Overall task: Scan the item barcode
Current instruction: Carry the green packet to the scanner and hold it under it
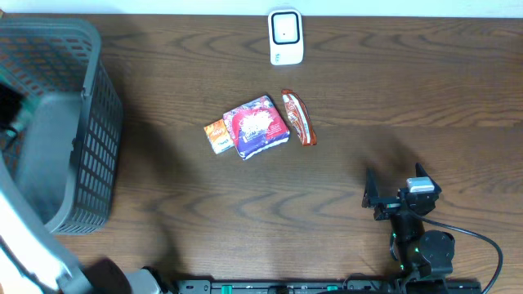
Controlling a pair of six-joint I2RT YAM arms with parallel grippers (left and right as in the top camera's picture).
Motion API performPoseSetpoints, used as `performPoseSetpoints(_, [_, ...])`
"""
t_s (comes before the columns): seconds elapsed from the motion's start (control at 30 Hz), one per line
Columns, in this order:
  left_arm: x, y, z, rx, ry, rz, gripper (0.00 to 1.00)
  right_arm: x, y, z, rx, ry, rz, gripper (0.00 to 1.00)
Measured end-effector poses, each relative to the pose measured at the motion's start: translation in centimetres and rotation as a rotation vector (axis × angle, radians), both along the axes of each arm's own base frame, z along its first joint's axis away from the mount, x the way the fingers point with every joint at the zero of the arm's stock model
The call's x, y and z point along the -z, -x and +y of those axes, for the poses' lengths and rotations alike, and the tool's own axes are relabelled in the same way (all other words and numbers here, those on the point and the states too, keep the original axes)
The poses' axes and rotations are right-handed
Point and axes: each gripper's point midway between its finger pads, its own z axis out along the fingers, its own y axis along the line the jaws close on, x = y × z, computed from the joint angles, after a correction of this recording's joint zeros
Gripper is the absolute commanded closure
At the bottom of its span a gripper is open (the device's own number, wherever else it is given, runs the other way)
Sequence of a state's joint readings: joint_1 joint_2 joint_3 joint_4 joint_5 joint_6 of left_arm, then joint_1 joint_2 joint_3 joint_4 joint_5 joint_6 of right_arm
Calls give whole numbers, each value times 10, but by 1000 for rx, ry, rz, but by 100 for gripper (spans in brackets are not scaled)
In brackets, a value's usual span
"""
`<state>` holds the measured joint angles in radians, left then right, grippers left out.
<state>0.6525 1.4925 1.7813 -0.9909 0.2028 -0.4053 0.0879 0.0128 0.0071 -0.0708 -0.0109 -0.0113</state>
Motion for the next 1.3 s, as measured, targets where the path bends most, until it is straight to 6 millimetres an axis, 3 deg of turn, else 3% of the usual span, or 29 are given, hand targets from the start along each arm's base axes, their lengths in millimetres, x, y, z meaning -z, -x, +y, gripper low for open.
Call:
performPoseSetpoints(0.07, [-41, -1, -16, 20, -1, -154, 93, 0, 0, 0, 0, 0, 0, 1])
performPoseSetpoints(0.1, [-69, -1, -34, 63, 6, -257, 93, 0, 0, 0, 0, 0, 0, 1])
performPoseSetpoints(0.2, [-120, -14, -90, 272, 36, -457, 93, 0, 0, 0, 0, 0, 0, 1])
performPoseSetpoints(0.27, [-136, -26, -146, 479, 91, -524, 92, 0, 0, 0, 0, 0, 0, 1])
performPoseSetpoints(0.37, [-130, -38, -230, 767, 176, -509, 93, 0, 0, 0, 0, 0, 0, 1])
performPoseSetpoints(0.43, [-113, -42, -283, 933, 213, -453, 92, 0, 0, 0, 0, 0, 0, 1])
performPoseSetpoints(0.5, [-90, -42, -324, 1034, 243, -369, 93, 0, 0, 0, 0, 0, 1, 1])
performPoseSetpoints(0.63, [-40, -47, -378, 1114, 222, -190, 93, 0, 0, 0, 0, 0, 0, 1])
performPoseSetpoints(0.83, [34, -65, -418, 1101, 78, 31, 92, 0, 0, 0, 0, 0, 0, 1])
performPoseSetpoints(1.3, [199, -101, -468, 919, 56, 369, 92, 0, 0, 0, 0, 0, 0, 1])
